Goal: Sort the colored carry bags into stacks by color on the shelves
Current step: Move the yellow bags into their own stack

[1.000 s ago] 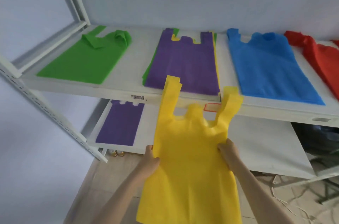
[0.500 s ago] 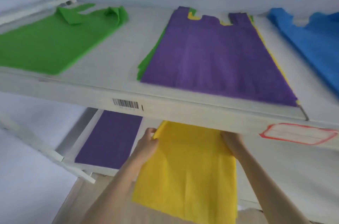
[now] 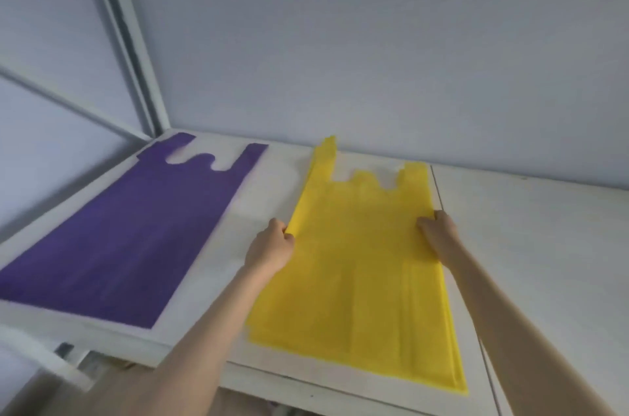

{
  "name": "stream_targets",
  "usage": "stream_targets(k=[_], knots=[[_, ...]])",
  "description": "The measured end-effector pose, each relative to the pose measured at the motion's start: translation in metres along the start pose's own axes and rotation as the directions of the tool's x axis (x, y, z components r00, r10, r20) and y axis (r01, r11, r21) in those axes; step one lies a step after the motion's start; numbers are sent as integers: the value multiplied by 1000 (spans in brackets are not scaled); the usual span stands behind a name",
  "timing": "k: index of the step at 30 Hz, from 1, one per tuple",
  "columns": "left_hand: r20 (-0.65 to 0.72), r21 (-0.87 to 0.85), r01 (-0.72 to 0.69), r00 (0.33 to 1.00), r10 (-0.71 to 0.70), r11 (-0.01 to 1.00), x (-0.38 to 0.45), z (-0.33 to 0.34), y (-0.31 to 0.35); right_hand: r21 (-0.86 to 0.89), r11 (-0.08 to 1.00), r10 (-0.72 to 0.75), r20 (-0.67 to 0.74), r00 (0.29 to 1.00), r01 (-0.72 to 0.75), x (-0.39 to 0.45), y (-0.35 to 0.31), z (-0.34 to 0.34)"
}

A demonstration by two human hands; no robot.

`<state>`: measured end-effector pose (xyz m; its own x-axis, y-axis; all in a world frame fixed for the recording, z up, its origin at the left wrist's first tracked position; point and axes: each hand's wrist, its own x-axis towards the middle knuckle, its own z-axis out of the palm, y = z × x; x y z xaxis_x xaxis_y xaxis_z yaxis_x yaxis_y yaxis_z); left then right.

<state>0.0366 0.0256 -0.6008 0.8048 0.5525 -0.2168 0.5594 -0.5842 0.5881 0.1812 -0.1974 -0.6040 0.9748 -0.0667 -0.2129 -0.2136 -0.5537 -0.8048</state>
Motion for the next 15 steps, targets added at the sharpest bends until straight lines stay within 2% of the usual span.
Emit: stream_targets(k=[3,8,15], knots=[[14,50,-6,1000,5,999,-5,-1,3,-31,999,22,-6,1000,-22,-8,-3,-1],[-49,87,-20,999,24,996,-12,6,3,-56,998,-37,-19,999,36,-7,3,2],[-43,-21,-24,999,23,999,-15,2,2,-5,1000,-26,25,999,26,-14,0,-4]])
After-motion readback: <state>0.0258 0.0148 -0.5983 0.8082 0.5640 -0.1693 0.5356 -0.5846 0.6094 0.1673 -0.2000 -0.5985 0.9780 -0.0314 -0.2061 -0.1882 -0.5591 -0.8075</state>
